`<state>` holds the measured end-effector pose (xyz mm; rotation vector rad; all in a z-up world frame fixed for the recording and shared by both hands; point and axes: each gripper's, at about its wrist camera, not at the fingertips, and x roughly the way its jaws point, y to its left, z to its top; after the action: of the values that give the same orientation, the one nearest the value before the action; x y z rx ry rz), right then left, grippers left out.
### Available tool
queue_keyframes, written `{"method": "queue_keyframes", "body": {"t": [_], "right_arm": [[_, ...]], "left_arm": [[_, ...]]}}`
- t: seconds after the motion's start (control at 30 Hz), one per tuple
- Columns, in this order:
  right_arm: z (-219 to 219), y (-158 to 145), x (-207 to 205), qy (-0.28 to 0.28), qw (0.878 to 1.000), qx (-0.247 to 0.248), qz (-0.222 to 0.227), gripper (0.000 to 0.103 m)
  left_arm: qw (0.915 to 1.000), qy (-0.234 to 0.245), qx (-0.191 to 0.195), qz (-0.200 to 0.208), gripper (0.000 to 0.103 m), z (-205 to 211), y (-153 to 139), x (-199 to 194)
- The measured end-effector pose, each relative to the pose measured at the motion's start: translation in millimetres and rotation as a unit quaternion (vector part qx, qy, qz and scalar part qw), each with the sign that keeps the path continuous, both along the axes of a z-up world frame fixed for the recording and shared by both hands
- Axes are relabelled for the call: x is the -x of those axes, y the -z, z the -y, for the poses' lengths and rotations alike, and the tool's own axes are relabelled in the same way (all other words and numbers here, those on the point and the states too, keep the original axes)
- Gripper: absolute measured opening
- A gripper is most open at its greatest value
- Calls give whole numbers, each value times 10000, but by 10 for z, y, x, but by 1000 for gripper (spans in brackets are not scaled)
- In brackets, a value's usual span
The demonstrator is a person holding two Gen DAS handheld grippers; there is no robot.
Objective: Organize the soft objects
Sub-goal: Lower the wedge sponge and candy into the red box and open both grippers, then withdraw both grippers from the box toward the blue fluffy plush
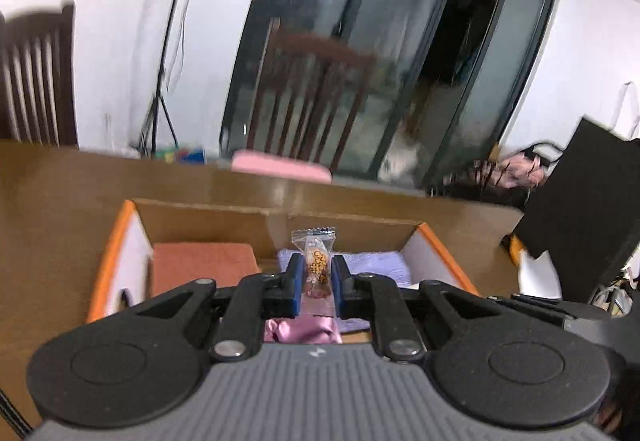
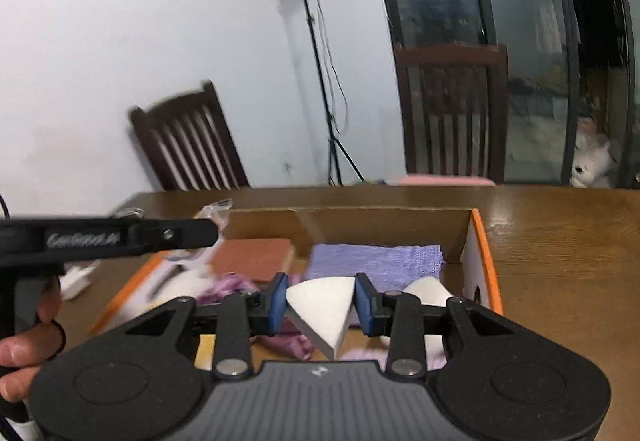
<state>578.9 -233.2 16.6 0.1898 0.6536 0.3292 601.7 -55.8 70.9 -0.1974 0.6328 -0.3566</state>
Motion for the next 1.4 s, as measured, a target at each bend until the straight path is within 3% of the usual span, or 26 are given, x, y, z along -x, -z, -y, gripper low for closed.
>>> {"method": "queue_keyframes", "body": {"t": [0.07,0.1,0.13,0.2,0.23,0.3,0.4,0.53,0.7,0.93,1.17,1.33,1.4], "right_arm": [[-61,127,-201,76,9997,177,-168,35],[-85,188,-266,112,9993,253,-242,39],[-85,246,-312,165,9990,300,-287,40],[-67,330,-324,256,9985,314,-374,44],[-42,336,-315,274,9985,262,-385,53],[31,309,-262,346,9988,183,-308,60],[134,190,-211,435,9987,219,-153,59],[241,-74,-80,461,9985,261,120,59],[308,-524,383,346,9962,506,619,60],[380,-961,1338,238,9892,602,1316,72],[258,-868,2321,-33,9837,617,1690,79],[127,-614,2908,46,9862,461,1592,80],[67,-474,3121,69,9874,355,1541,80]], "left_arm": [[9998,6,-44,-196,17,44,126,-242],[9993,-199,-153,-264,25,75,190,-330],[9989,-313,-238,-272,42,68,236,-378],[9981,-485,-281,-273,56,64,292,-413],[9982,-464,-249,-272,58,50,293,-404],[9991,-339,-219,-156,60,30,239,-334],[9979,-406,-477,142,68,6,90,-198],[9972,-307,-595,344,70,-52,-147,37],[9903,-297,-996,926,85,-110,-478,620],[9734,-452,-1214,1888,96,-214,-669,1830],[9566,-740,-1462,2411,100,-181,-383,2962],[9622,-900,-1348,2189,100,-193,-49,3549],[9603,-1202,-1388,2102,100,-198,100,3747]]}}
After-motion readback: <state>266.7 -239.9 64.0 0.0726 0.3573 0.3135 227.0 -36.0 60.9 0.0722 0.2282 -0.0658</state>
